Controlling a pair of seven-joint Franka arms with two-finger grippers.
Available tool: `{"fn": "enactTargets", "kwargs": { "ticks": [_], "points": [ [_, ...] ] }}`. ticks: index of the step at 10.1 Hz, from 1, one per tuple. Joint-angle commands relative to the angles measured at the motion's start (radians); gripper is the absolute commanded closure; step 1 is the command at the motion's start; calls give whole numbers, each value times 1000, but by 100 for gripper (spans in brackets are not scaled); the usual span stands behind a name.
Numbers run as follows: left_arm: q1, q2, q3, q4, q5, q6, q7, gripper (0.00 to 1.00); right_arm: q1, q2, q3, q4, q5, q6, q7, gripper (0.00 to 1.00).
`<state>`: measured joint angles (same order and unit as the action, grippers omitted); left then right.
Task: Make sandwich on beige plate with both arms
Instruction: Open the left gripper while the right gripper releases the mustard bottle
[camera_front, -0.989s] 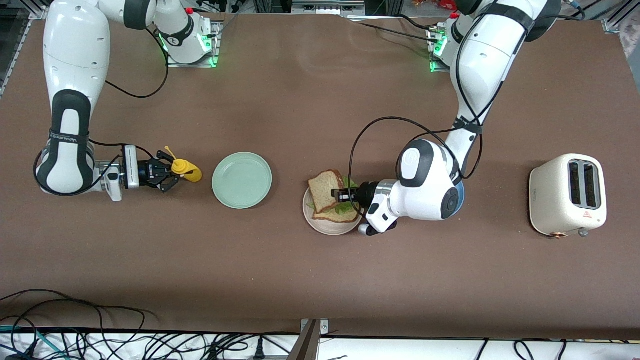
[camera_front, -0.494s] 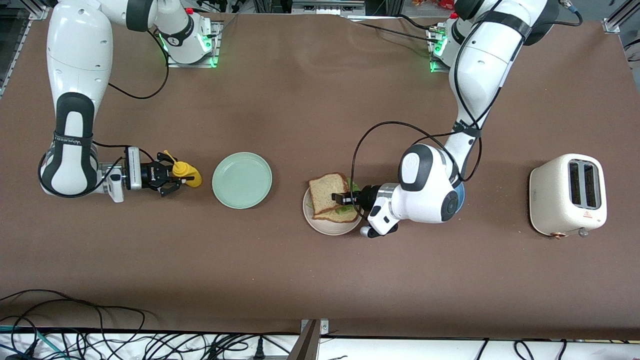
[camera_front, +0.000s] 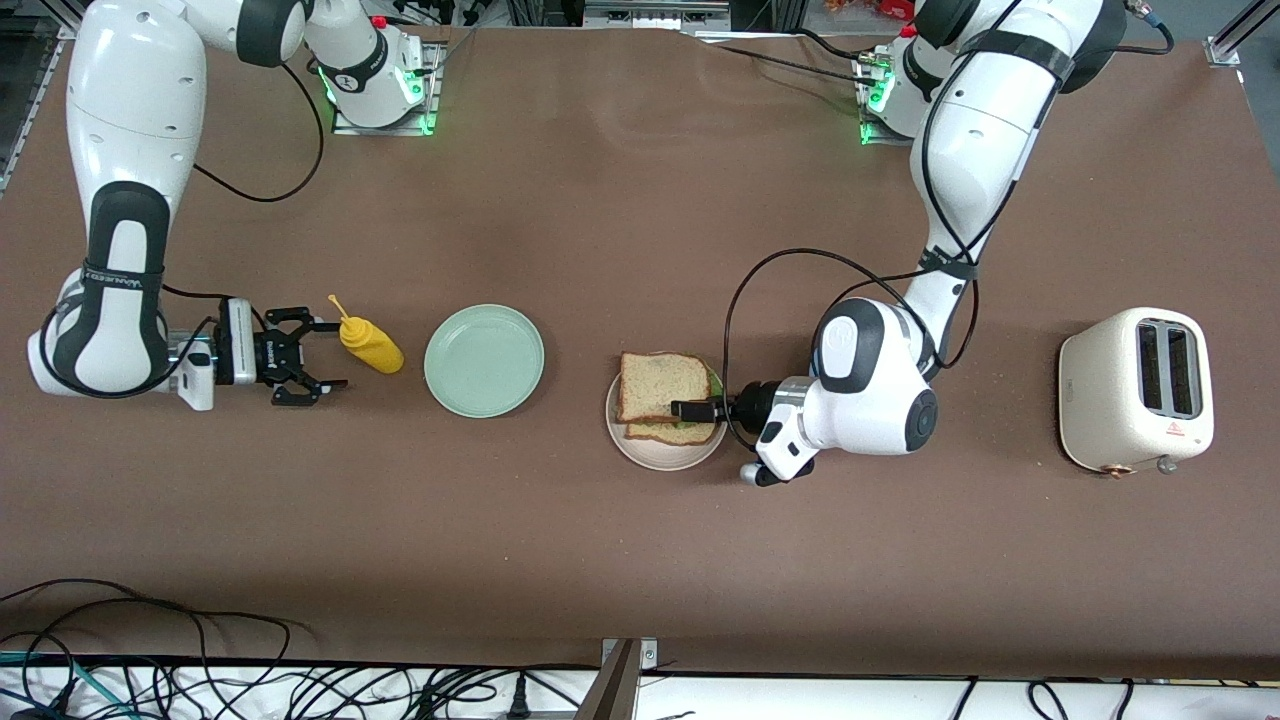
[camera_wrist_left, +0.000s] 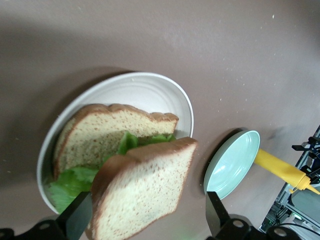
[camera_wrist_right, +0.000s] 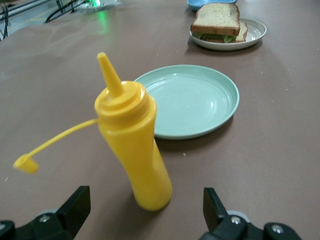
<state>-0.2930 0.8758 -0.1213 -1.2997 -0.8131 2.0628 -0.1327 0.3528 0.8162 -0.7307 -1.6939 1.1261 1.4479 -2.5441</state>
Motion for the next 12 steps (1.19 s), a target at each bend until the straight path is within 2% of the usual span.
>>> {"fn": "enactTargets", "kwargs": {
  "ticks": [1,3,5,6,9,12],
  "points": [
    [31,6,6,25,-23,-1,21,0,0,-2,-44,81,-96,-14,83,0],
    [52,-1,49,28,20,-3,21,0,3,-20,-64,178,-190,-41,264,0],
    [54,-4,75,30,153,-3,19,0,8,-44,-67,245,-264,-116,504,0],
    [55,-11,98,30,193,-6,18,0,15,-57,-68,293,-270,-133,621,0],
    [70,-44,132,23,446,-33,18,0,58,-84,-73,442,-370,-224,954,0],
    [109,-96,131,20,612,-137,21,0,133,-155,-75,458,-529,-222,1157,0]
  ]
}}
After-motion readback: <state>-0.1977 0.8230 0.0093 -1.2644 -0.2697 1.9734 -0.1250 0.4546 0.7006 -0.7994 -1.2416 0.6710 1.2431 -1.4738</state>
